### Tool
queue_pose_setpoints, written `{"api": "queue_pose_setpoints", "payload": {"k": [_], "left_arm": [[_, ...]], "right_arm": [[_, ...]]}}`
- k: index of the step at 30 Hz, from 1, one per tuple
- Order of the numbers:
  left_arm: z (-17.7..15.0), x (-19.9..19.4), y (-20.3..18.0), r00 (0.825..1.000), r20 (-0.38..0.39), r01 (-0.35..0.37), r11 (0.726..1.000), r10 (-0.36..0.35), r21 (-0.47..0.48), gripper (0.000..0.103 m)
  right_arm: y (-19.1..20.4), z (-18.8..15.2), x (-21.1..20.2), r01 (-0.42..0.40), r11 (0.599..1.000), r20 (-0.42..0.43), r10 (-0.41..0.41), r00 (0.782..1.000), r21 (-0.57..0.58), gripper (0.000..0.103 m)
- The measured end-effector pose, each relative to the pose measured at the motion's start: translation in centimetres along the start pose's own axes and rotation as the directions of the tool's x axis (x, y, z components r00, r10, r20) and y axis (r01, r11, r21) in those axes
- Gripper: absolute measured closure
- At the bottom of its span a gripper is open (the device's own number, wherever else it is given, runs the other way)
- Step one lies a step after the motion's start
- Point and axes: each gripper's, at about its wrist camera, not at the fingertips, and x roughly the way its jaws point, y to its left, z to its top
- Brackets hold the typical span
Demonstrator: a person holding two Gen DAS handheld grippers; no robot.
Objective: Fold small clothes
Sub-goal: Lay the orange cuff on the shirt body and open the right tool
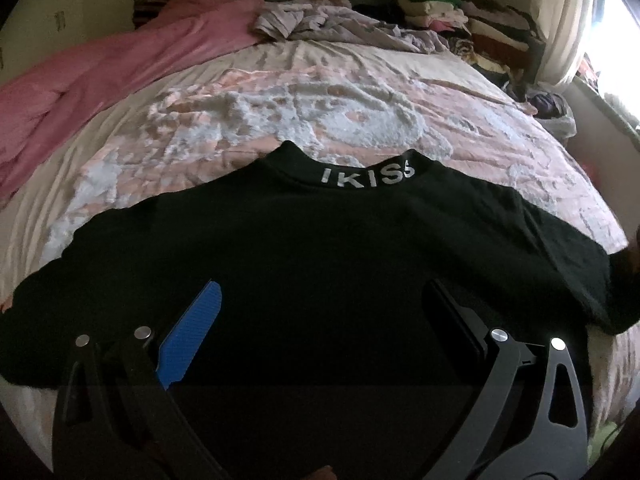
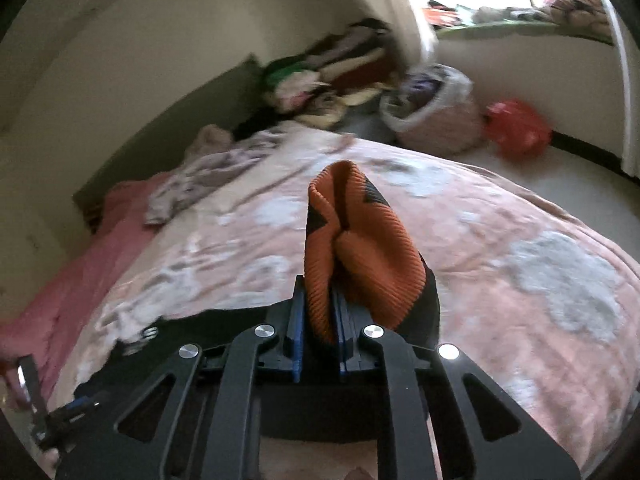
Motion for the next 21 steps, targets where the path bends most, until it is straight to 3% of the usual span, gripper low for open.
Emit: {"api": "queue_pose_setpoints", "payload": {"k": [11,21], "left_arm": [[-0.3,-1.4,2.7,0.999,0.009,0.037,0.997,-0.037,-0.072,0.009],[-0.7,-1.6,5.3,0.998,0.005,0.058,0.988,-0.058,-0.14,0.009]], "right_arm": [[11.9,-1.1,-0.6,-0.217,0.958,-0.077,0.206,0.976,-0.186,0.093],[21.3,-4.9,0.2,-0.335,0.884,-0.185,0.287,0.94,-0.327,0.09]]}}
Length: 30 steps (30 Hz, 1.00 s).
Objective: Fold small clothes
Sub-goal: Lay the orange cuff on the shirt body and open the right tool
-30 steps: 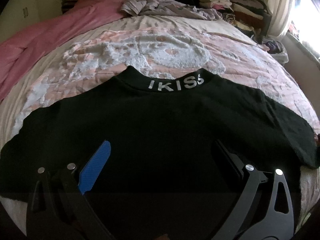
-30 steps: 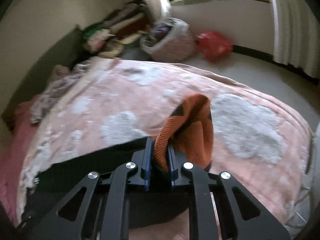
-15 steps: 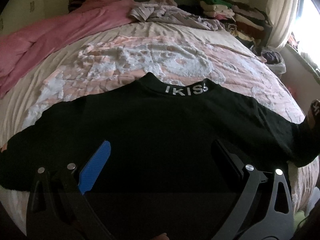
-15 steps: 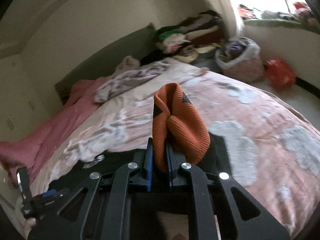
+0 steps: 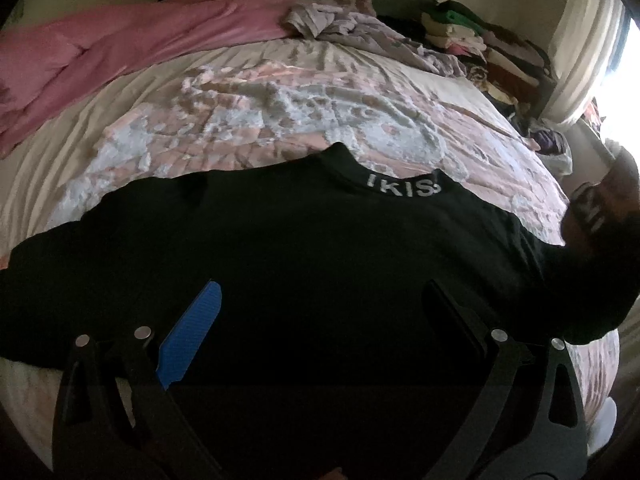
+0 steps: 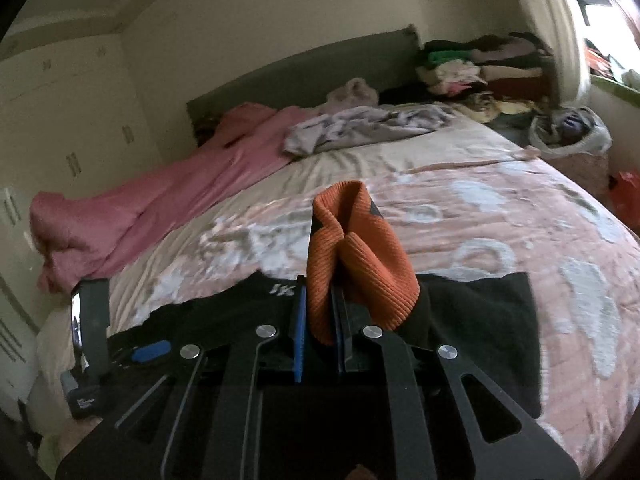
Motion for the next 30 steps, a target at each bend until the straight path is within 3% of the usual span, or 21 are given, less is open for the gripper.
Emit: {"api": "queue_pose_setpoints", "payload": {"k": [8,11,15,19,22,25,30], "left_arm": [[-0.5,0.0,1.4,0.999,-0.029,0.037,0.999,-0.038,-0.031,0.009],[-0.8,0.1,1.3,0.995,-0.043,0.092,0.995,-0.094,-0.043,0.009],[-1.3,0.4,-0.2,0.984,-0.067,0.165,0.986,-0.167,-0.034,0.009],[-1.6,0.8,-2.8,0.96,-0.097,0.261,0.965,-0.264,-0.038,0.009],[-1.6,1.4,-4.6,0.934,-0.13,0.327,0.943,-0.333,-0.06,0.01],[-1.6,2.4,-6.0,0.923,-0.157,0.342,0.936,-0.352,-0.088,0.016],[-2.1,4.7,-7.6,0.903,-0.213,0.351,0.926,-0.374,-0.138,0.035]], "right_arm": [[3.9,-0.5,1.9,-0.068,0.996,-0.034,0.066,0.997,-0.056,0.087],[2.4,-0.6,1.7,-0.044,0.998,-0.05,0.042,0.998,-0.033,0.075],[-0.6,-1.0,1.5,0.061,0.998,-0.085,-0.064,0.994,-0.032,0.065],[-3.3,-1.9,1.4,0.161,0.986,-0.107,-0.165,0.98,-0.049,0.057],[-4.9,-2.5,1.3,0.18,0.983,-0.115,-0.183,0.976,-0.034,0.052],[-5.9,-2.9,1.5,0.188,0.982,-0.128,-0.191,0.973,-0.034,0.05],[-7.5,-3.2,1.3,0.185,0.983,-0.136,-0.184,0.973,-0.005,0.043]]}}
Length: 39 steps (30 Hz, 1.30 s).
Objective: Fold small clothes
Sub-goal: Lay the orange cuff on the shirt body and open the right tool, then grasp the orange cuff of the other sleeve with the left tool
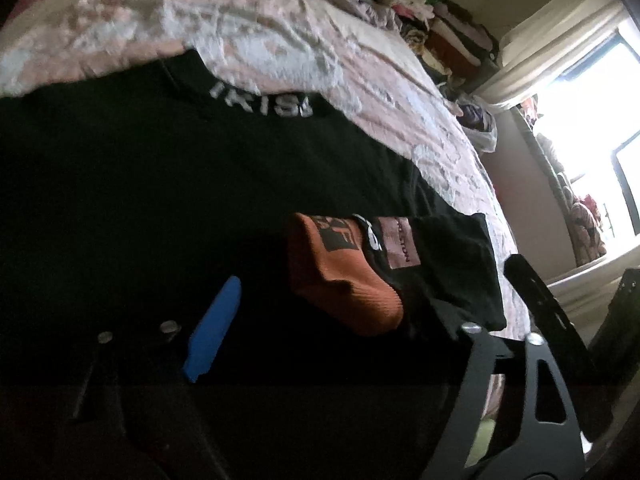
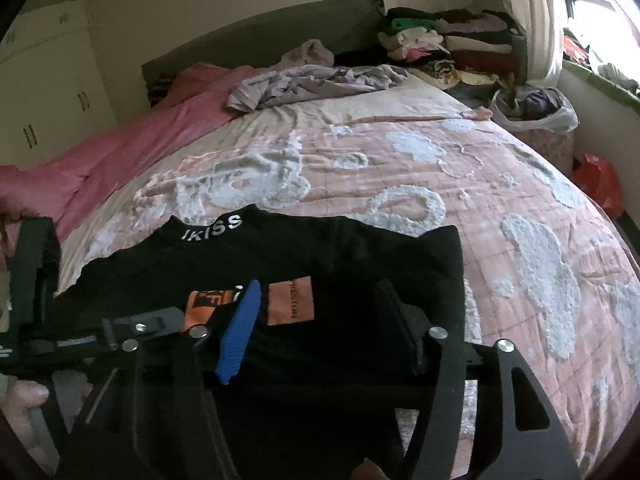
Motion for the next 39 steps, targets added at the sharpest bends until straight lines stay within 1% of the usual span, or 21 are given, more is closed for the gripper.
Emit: {"api": "queue_pose_setpoints", "payload": {"k": [2,4,7,9,11,13,15,19,22,24,27,30,31,33,36,39], "left_arm": [[-0.2,0.8,-0.2,1.0,-0.013,0.004,1.0,-0.004,-0.011,0.04],[-0.4,1.3,-0.6,1.0,-0.007,-0.001,1.0,0.001,-0.008,0.043],[-0.3,1.9,-0.9,1.0,0.006,-0.007,1.0,0.007,-0.016,0.059],[-0.2,2.0,-1.0,1.0,0.025,-0.006,1.0,0.006,-0.016,0.09],[-0.1,1.7,-0.8,0.999,0.041,0.015,1.0,-0.014,-0.018,0.094],[0.0,1.1,-0.8,0.998,0.054,0.027,1.0,-0.027,-0.007,0.095],[0.2,0.3,-1.1,0.997,0.077,0.025,1.0,-0.026,0.016,0.096],[1.3,-2.6,-1.4,0.987,0.157,0.008,0.998,-0.017,0.056,0.096],[2.0,-5.6,-1.4,0.97,0.244,-0.037,0.996,0.016,0.081,0.097],[2.5,-7.2,-0.9,0.959,0.281,-0.052,0.995,0.027,0.082,0.097],[2.9,-9.4,0.3,0.942,0.331,-0.093,0.993,0.062,0.077,0.097],[3.2,-10.3,1.4,0.933,0.35,-0.113,0.992,0.085,0.06,0.099],[3.2,-10.7,1.9,0.927,0.359,-0.13,0.99,0.104,0.051,0.099],[3.1,-11.1,2.7,0.923,0.365,-0.151,0.988,0.126,0.04,0.101],[2.6,-11.1,3.9,0.919,0.364,-0.173,0.985,0.153,0.023,0.101],[2.4,-11.0,5.0,0.922,0.352,-0.174,0.985,0.162,0.003,0.101]], "right_arm": [[-0.4,0.0,-0.2,-0.006,1.0,0.004,0.006,1.0,0.012,0.043],[-1.0,0.1,-0.2,0.0,1.0,0.006,0.0,1.0,0.024,0.042],[-2.0,0.2,-0.4,-0.001,0.999,0.011,0.001,1.0,0.051,0.042],[-2.5,0.2,-0.5,-0.005,0.998,0.011,0.004,1.0,0.066,0.042],[-2.8,0.2,-0.6,-0.004,0.998,0.013,0.003,1.0,0.068,0.042],[-3.0,0.2,-0.6,0.001,0.998,0.013,-0.002,1.0,0.067,0.042],[-3.3,0.1,-0.3,0.003,0.997,0.007,-0.003,1.0,0.071,0.042],[-4.2,-0.1,0.2,0.035,0.995,-0.011,-0.034,0.999,0.096,0.042],[-4.4,-0.1,0.0,0.042,0.994,0.0,-0.042,0.999,0.1,0.042],[-4.4,-0.1,-0.1,0.04,0.994,0.005,-0.041,0.999,0.1,0.042],[-3.9,-0.1,0.0,0.038,0.996,0.003,-0.038,0.999,0.082,0.042],[-3.2,-0.1,0.0,0.038,0.997,0.013,-0.039,0.999,0.066,0.042],[-2.9,-0.1,0.0,0.035,0.997,0.019,-0.036,0.999,0.065,0.042],[-2.5,-0.2,-0.1,0.026,0.998,0.025,-0.028,0.999,0.057,0.042],[-1.7,-0.2,0.0,0.022,0.999,0.026,-0.023,0.999,0.036,0.042],[-0.9,-0.3,0.3,0.016,1.0,0.022,-0.017,1.0,0.014,0.042]]}}
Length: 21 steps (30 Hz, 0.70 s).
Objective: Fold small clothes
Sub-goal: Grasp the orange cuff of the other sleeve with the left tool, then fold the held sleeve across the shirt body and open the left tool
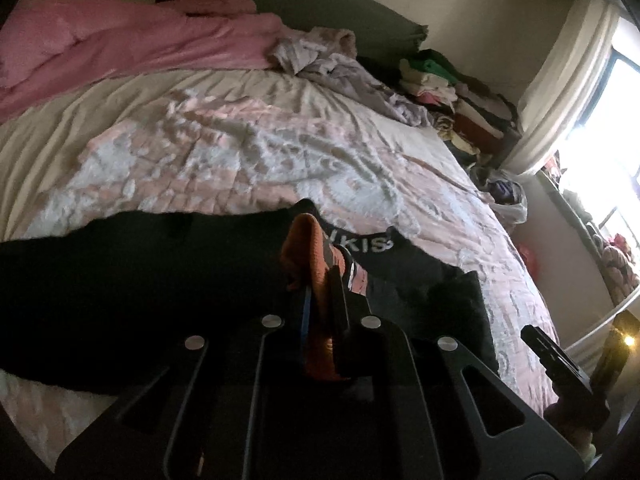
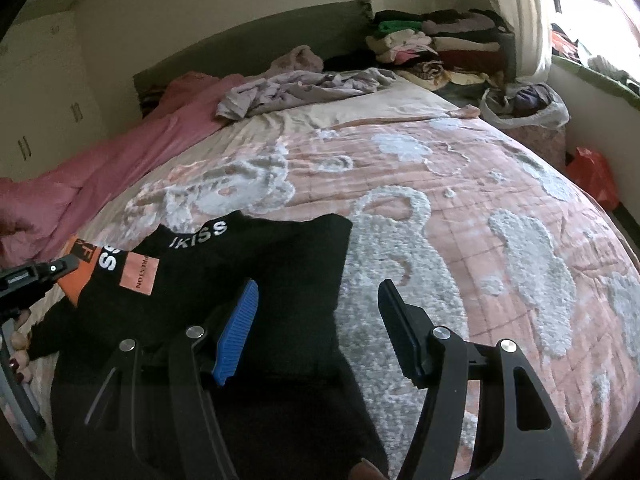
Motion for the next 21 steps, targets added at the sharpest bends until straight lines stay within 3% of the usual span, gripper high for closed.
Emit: {"api": "queue_pose_setpoints", "payload": {"k": [10,17,21], "left_arm": [[-1.6,-0.7,2.6,0.996,0.019,-0.092,0.996,0.092,0.009,0.103],[-1.7,-1.8,3.8,0.996,0.01,-0.09,0.996,0.09,-0.008,0.102],[-2.0,-1.4,2.3,0.998,-0.013,-0.068,0.997,0.069,0.038,0.102]], "right_arm": [[0.0,0.0,0.1,0.041,0.999,0.005,-0.041,0.999,-0.015,0.042],[0.5,-0.2,0.1,0.035,0.999,0.007,-0.035,0.999,-0.036,0.042],[1.7,-0.3,0.2,-0.026,0.998,-0.003,0.026,1.0,-0.058,0.042]]}}
